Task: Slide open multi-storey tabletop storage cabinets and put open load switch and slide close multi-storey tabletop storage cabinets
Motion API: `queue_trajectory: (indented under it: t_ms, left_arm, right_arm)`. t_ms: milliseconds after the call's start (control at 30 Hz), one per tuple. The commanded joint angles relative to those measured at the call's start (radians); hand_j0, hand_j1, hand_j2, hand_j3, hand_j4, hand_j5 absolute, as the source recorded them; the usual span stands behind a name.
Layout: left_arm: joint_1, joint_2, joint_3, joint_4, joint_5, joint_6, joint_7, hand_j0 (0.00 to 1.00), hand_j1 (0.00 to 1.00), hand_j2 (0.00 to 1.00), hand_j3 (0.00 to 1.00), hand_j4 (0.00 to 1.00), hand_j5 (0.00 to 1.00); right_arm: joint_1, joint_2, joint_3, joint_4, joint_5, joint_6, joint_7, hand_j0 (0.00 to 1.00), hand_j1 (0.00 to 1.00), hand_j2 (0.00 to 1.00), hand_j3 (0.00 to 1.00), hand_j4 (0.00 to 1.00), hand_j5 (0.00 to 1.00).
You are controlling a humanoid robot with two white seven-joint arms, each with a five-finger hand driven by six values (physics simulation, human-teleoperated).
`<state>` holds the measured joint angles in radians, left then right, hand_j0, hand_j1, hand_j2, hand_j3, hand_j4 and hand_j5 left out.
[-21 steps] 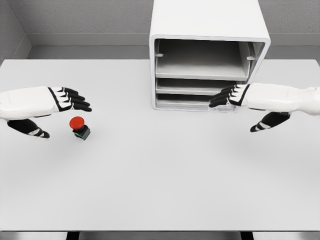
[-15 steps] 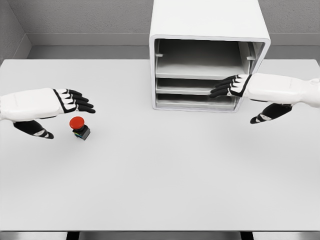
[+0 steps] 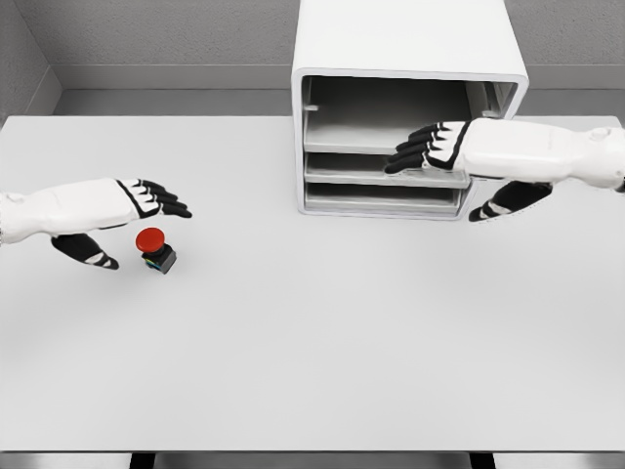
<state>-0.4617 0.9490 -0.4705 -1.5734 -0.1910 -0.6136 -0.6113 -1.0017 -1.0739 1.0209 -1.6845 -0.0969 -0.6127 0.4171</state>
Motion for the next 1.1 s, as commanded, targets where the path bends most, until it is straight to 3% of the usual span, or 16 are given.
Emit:
queue_trajectory:
  t_ms: [0,200,300,500,767,800,833,967,1067]
  left_arm:
    - [0.0,-0.019,-0.003,0.016,-0.021,0.003,0.0,1.0,1.0,1.0,1.0,1.0,1.0]
    - [-0.014,-0.053,-0.053,0.021,-0.035,0.003,0.0,1.0,1.0,1.0,1.0,1.0,1.0]
    - [-0.017,-0.058,-0.054,0.061,-0.033,0.003,0.0,1.0,1.0,1.0,1.0,1.0,1.0]
    - [-0.046,-0.07,-0.066,0.118,-0.038,0.003,0.0,1.0,1.0,1.0,1.0,1.0,1.0]
    - [-0.049,-0.095,-0.099,0.133,-0.038,0.003,0.0,1.0,1.0,1.0,1.0,1.0,1.0]
    - [-0.049,-0.093,-0.099,0.135,-0.038,0.003,0.0,0.94,0.94,0.94,0.94,0.94,0.94]
    - [-0.049,-0.091,-0.099,0.141,-0.038,0.003,0.0,0.88,0.88,0.88,0.88,0.88,0.88]
    - [-0.051,-0.088,-0.097,0.156,-0.036,0.003,0.0,0.84,0.84,0.84,0.84,0.84,0.84]
    - [-0.051,-0.088,-0.097,0.164,-0.036,0.003,0.0,0.8,0.8,0.8,0.8,0.8,0.8]
  right_arm:
    - [0.0,0.031,0.004,-0.003,-0.006,0.002,0.009,1.0,1.0,1.0,1.0,1.0,1.0]
    - [-0.002,0.101,0.005,-0.001,-0.009,0.002,0.052,1.0,1.0,1.0,1.0,1.0,1.0]
    - [0.0,0.138,0.005,0.002,-0.012,0.002,0.077,1.0,1.0,1.0,1.0,1.0,1.0]
    - [-0.011,0.141,-0.007,0.006,-0.018,0.002,0.115,1.0,1.0,1.0,1.0,1.0,1.0]
    - [-0.038,0.19,-0.005,0.023,-0.024,0.261,0.147,1.0,1.0,1.0,1.0,1.0,1.0]
    - [-0.04,0.193,-0.005,0.025,-0.021,0.304,0.15,1.0,1.0,1.0,1.0,1.0,1.0]
    - [-0.043,0.195,-0.005,0.029,-0.023,0.315,0.152,1.0,1.0,1.0,1.0,1.0,1.0]
    - [-0.055,0.213,-0.005,0.045,-0.023,0.387,0.161,1.0,1.0,1.0,1.0,1.0,1.0]
    - [-0.057,0.215,-0.004,0.069,-0.024,0.39,0.163,1.0,1.0,1.0,1.0,1.0,1.0]
